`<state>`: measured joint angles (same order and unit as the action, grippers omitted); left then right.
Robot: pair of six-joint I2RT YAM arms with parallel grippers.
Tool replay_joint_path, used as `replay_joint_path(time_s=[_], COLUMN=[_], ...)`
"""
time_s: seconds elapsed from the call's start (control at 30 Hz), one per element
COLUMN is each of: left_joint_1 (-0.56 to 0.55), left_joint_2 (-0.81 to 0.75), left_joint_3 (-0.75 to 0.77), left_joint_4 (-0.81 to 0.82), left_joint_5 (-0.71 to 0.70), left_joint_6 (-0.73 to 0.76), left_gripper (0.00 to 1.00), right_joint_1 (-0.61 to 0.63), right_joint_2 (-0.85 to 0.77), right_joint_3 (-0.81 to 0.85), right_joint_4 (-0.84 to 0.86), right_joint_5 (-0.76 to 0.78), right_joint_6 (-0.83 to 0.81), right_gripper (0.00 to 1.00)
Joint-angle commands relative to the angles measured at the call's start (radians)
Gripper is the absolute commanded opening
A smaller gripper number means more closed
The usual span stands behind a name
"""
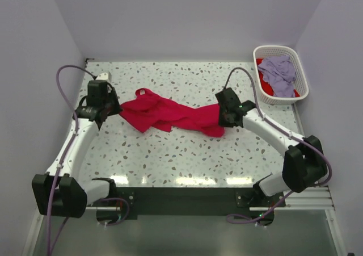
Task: Fold and stack the t-shirts
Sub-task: Flatten the tshirt out
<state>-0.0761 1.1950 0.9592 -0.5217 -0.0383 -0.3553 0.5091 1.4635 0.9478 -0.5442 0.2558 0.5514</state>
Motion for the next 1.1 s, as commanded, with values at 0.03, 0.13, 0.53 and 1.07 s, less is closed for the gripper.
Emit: replay_joint_path(time_s=[0.03, 0.13, 0.53, 1.07], left_joint_1=[0.022, 0.022, 0.021, 0.022], left_joint_2=[-0.101, -0.168, -0.247, -0.244], left_joint_3=[0.139, 0.125, -0.132, -0.238], left_joint_4=[-0.038, -0.049, 0.074, 0.161], left_joint_5=[-0.092, -0.110, -0.038, -0.038], left_joint_6=[-0.002, -0.001, -0.004, -0.010], left_gripper=[0.00, 0.00, 0.00, 0.00], right_joint_1=[-0.004, -0.004, -0.004, -0.020], right_joint_2=[-0.092, -0.139, -0.172, -0.092], right_joint_3=[0.357, 0.411, 0.138, -0.139], right_joint_4=[-0.435, -0.601, -0.303, -0.097], right_joint_5=[0.164, 0.192, -0.039, -0.015], right_joint_6=[-0.097, -0.104, -0.105, 0.142], right_gripper=[0.08, 0.42, 0.60, 0.63])
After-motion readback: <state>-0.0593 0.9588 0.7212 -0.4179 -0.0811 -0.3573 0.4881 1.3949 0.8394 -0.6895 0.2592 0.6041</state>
